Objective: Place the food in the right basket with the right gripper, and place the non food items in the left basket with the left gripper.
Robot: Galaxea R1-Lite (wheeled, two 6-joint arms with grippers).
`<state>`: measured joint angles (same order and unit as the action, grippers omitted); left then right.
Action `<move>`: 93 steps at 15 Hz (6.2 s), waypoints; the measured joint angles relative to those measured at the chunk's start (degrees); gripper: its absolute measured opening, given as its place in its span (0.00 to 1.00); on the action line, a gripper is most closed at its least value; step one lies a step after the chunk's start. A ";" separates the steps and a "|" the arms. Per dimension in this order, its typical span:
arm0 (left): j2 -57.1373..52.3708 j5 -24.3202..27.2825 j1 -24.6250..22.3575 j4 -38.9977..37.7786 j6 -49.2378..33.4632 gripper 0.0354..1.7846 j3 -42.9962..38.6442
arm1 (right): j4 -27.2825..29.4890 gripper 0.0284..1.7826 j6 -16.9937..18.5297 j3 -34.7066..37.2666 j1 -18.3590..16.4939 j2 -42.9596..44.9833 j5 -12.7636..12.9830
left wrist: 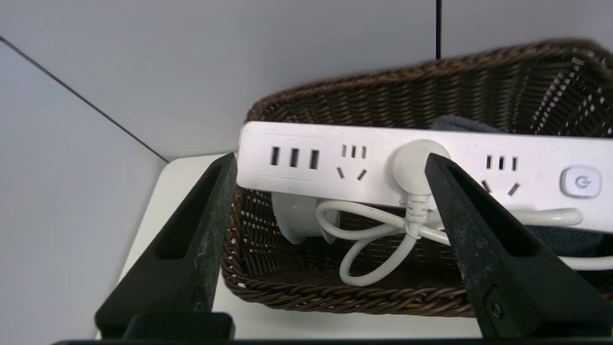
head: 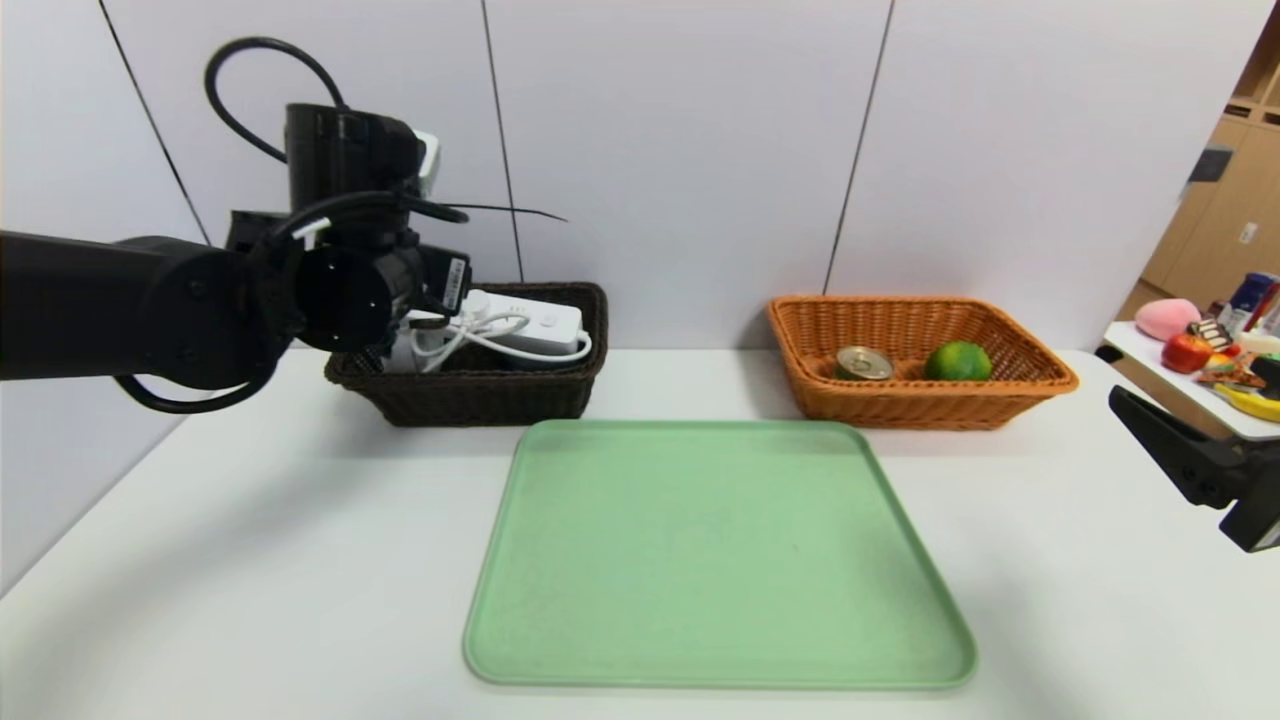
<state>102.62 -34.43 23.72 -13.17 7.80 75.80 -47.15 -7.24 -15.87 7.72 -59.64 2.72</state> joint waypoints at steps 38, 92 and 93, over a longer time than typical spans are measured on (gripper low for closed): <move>-97.91 21.42 -24.25 17.82 -0.26 0.94 -64.26 | 48.20 0.95 -0.88 2.16 -7.94 58.41 -9.80; -102.62 34.54 -23.97 16.32 -7.88 0.94 -74.40 | 46.93 0.96 7.57 15.87 -7.81 59.64 -2.47; -102.62 34.52 -23.97 16.32 -7.85 0.94 -74.40 | 46.93 0.96 7.57 15.87 -7.81 59.61 -2.45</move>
<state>0.00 0.10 -0.24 3.16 -0.05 1.40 -0.22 0.33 0.00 -0.10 -0.02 0.27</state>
